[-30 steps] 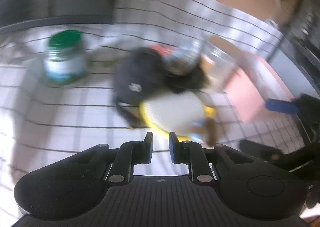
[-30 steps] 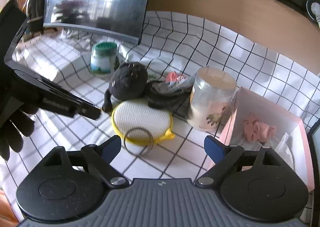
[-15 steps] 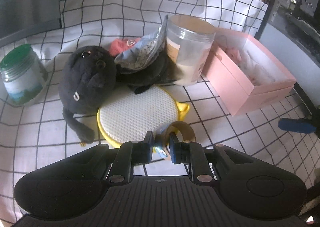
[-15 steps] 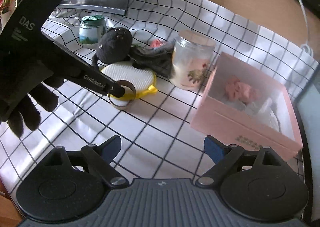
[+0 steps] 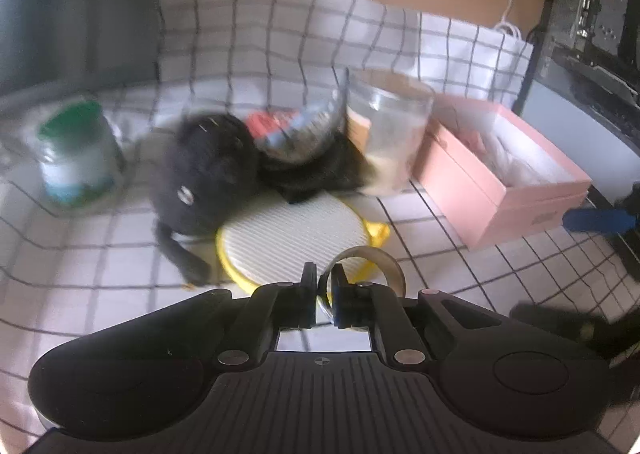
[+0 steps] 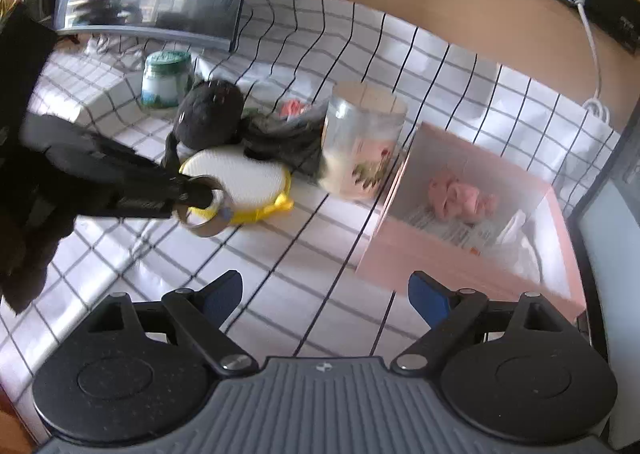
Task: Organize soft objects
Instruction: 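Grasp the brown tape roll with the left gripper, then grasp the black plush toy with the right gripper while the left holds the tape roll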
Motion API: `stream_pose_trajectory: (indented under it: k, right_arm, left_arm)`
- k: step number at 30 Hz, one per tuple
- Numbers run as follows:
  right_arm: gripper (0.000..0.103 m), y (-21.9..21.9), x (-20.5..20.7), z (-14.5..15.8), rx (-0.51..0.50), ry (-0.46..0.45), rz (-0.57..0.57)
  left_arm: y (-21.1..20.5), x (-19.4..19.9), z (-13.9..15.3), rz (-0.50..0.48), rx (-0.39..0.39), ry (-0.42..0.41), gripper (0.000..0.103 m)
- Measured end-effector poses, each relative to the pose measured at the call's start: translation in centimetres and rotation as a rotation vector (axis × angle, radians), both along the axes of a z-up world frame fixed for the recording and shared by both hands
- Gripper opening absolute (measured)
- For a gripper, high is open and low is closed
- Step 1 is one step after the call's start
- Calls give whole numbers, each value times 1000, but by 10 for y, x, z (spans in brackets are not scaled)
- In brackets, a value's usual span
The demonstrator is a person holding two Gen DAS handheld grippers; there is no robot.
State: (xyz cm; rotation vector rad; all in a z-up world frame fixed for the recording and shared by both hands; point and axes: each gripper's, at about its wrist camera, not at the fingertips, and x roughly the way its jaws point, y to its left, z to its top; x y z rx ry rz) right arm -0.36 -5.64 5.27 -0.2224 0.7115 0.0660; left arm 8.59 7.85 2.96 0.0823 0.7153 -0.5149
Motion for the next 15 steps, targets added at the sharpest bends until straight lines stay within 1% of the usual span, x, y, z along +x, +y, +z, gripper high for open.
stream_pose_trajectory:
  k: [5,11,12,15]
  right_arm:
    - [91,4,24,23,77,-15,37]
    - [91,35,84,55,201,20,114]
    - [91,42,95,57,211,24,135]
    - [91,73,127,52,169,14,188]
  left_arm:
    - [33,-1,19,98,-39,-48,9]
    - [94,-1,38,255,-84,-62,9]
    - [104,-1,40,279,-95,-62,9]
    - [130,-2,46,343,-117,-62,9]
